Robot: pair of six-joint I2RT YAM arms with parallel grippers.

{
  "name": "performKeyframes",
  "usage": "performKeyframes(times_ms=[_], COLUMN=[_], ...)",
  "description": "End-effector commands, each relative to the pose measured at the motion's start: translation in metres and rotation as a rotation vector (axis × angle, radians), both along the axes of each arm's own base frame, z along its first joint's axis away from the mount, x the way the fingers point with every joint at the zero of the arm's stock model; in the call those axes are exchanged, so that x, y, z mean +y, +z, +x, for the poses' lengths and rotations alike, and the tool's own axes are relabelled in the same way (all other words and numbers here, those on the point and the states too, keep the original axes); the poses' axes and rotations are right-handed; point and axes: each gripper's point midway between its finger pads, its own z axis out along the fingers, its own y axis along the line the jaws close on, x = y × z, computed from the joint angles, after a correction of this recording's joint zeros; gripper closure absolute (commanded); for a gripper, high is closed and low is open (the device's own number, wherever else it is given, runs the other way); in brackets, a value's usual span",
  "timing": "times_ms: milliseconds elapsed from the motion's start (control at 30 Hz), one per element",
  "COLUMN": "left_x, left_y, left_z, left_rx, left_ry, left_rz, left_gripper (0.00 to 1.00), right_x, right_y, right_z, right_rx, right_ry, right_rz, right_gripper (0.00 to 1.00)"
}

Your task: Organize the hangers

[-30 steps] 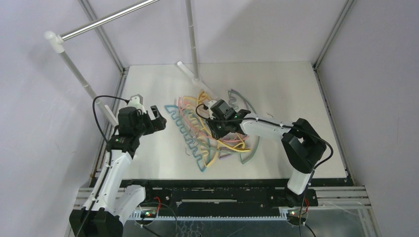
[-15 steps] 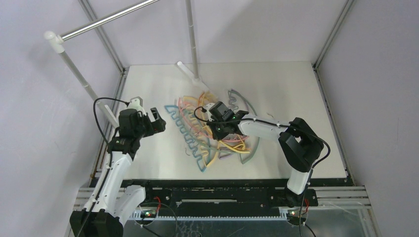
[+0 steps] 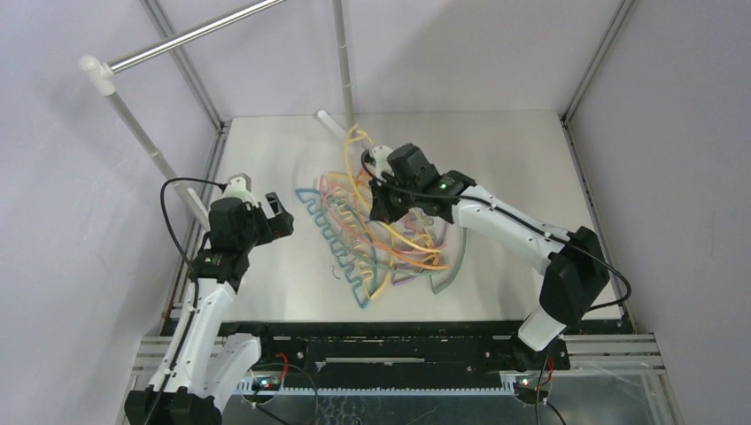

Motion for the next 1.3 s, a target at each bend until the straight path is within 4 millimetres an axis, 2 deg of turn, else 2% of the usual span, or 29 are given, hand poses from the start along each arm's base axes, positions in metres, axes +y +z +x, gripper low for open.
performKeyframes(times_ms=[0, 100, 267, 467, 600, 700, 900, 1000, 1067, 1267], left_x=[0.001, -0.007, -0.033, -0.055, -0.063, -0.068, -0.077, -0.079, -0.080, -0.081], left_y=[0.006, 0.016, 0.059, 0.086, 0.112, 0.124, 0.146, 0.149, 0.145, 0.132], left_z=[-0.001, -0.001, -0.005, -0.010, -0.016, -0.019, -0.032, -0.035, -0.033, -0.018], left_rx=[-0.040, -0.097, -0.318, -0.378, -0.439, -0.453, -0.506, -0.508, -0.502, -0.485], left_ry=[0.021, -0.020, -0.148, -0.237, -0.245, -0.240, -0.251, -0.247, -0.238, -0.201], left_rz=[-0.013, -0.036, -0.131, -0.216, -0.239, -0.283, -0.335, -0.367, -0.372, -0.370], left_gripper=[0.01, 0.01, 0.01, 0.00, 0.01, 0.01, 0.01, 0.00, 0.00, 0.01], right_x=[0.017, 0.027, 0.056, 0.102, 0.129, 0.148, 0.173, 0.182, 0.187, 0.196], right_y=[0.091, 0.128, 0.179, 0.202, 0.209, 0.212, 0.199, 0.195, 0.199, 0.213], right_z=[0.010, 0.016, 0.019, 0.028, 0.038, 0.041, 0.056, 0.065, 0.065, 0.043], right_rx=[-0.065, -0.032, -0.016, 0.019, 0.015, 0.019, 0.007, 0.005, 0.008, 0.038], right_ry=[0.019, 0.036, 0.104, 0.162, 0.170, 0.188, 0.176, 0.168, 0.176, 0.223], right_rz=[0.232, 0.371, 0.550, 0.645, 0.695, 0.721, 0.735, 0.741, 0.750, 0.779], right_gripper=[1.00, 1.00, 1.00, 1.00, 1.00, 1.00, 1.00, 1.00, 1.00, 1.00])
